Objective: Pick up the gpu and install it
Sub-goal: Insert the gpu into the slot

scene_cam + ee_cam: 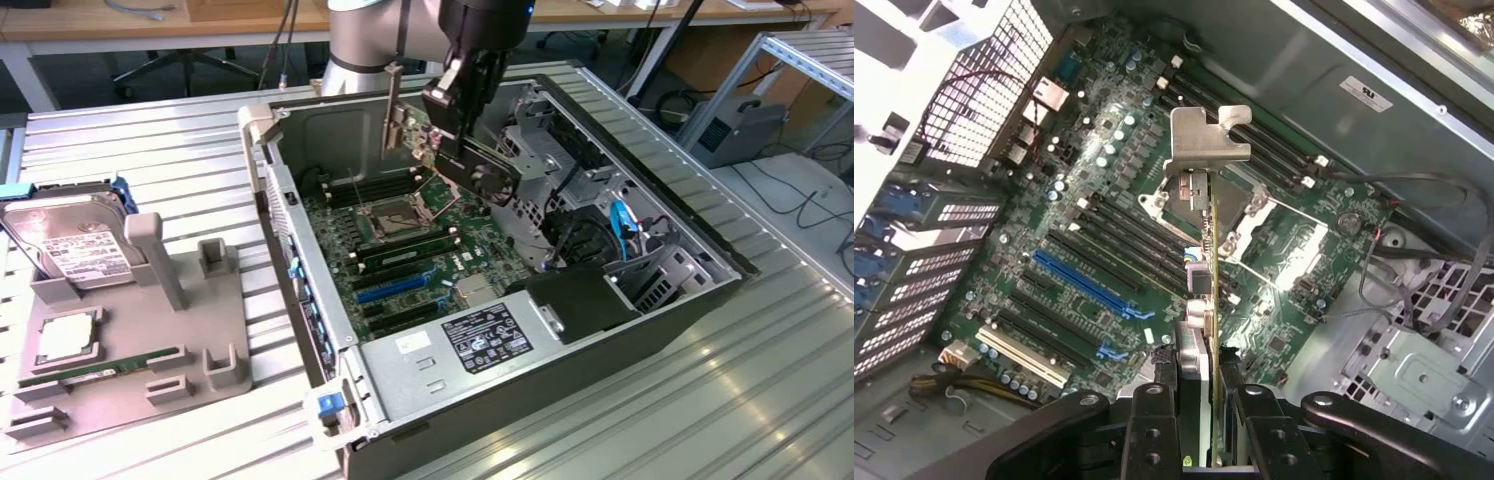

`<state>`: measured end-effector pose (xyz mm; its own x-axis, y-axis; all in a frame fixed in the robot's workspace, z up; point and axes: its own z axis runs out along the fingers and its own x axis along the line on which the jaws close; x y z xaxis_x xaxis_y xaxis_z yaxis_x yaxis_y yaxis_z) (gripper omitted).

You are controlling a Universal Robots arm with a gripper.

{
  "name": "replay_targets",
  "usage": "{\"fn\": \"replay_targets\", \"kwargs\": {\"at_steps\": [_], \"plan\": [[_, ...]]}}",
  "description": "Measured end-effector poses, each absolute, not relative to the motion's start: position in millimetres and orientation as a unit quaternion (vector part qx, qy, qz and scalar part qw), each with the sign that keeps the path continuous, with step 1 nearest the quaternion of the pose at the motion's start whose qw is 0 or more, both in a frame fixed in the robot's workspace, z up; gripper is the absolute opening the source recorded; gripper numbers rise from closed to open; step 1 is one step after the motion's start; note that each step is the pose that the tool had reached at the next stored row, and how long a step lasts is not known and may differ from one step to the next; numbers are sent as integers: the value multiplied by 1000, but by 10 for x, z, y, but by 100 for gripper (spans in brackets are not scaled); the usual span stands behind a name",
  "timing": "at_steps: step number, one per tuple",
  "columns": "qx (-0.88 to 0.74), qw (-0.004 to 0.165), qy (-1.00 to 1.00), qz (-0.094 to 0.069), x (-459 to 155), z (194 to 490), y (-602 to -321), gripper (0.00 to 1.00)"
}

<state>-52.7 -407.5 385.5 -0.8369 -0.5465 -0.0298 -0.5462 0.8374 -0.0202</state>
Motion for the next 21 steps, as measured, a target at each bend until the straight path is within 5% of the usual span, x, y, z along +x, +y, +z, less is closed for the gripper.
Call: {"fn": "replay_targets", "kwargs": {"at_steps": [21], "plan": [[-325,17,946,-5,-527,3855,-4075,27]]}}
